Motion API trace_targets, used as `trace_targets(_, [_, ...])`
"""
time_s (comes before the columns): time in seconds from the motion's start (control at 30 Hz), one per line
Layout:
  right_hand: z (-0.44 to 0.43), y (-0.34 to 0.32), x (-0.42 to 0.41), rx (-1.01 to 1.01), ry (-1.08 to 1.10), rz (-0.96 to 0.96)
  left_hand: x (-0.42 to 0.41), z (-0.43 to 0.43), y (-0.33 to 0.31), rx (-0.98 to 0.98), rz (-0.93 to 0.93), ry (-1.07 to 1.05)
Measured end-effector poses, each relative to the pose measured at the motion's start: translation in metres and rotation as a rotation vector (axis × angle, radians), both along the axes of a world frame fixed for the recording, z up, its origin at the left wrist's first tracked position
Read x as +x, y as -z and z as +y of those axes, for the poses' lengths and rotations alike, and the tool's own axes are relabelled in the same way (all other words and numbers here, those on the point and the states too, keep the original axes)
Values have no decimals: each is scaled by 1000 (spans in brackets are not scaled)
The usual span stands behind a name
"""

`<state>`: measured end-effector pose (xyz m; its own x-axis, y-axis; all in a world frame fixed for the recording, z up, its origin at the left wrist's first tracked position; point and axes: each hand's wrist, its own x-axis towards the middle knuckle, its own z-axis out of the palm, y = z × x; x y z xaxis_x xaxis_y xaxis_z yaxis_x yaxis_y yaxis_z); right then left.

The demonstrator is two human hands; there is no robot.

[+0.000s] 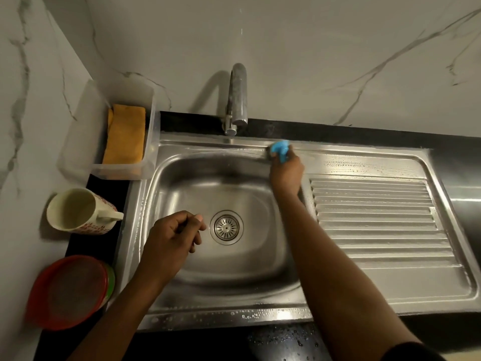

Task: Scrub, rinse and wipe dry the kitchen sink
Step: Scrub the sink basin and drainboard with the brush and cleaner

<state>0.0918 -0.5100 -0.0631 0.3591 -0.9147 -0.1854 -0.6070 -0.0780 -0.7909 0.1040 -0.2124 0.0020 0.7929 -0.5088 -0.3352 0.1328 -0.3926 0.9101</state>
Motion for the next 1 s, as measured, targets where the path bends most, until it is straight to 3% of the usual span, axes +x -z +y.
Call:
trace_targets(0.17, [14, -2, 4, 8, -249, 35, -1, -6, 0, 9, -4, 20])
trace_targets(0.3, [-59, -16, -46, -39, -40, 34, -5, -10, 1, 7, -8, 36])
trace_targets(0.4, [-102, -28, -69, -8, 53, 160, -12, -10, 2, 15, -11, 43])
trace_targets(0.6, [-70, -34, -87, -8, -166, 290, -22, -21, 6, 18, 29, 57])
trace_targets(0.73, [-46, -25, -127, -24, -201, 355, -22, -29, 5, 10, 26, 64])
trace_targets(1.0, [-57, -24, -41, -58, -233, 188, -28, -30, 8, 50, 20, 60])
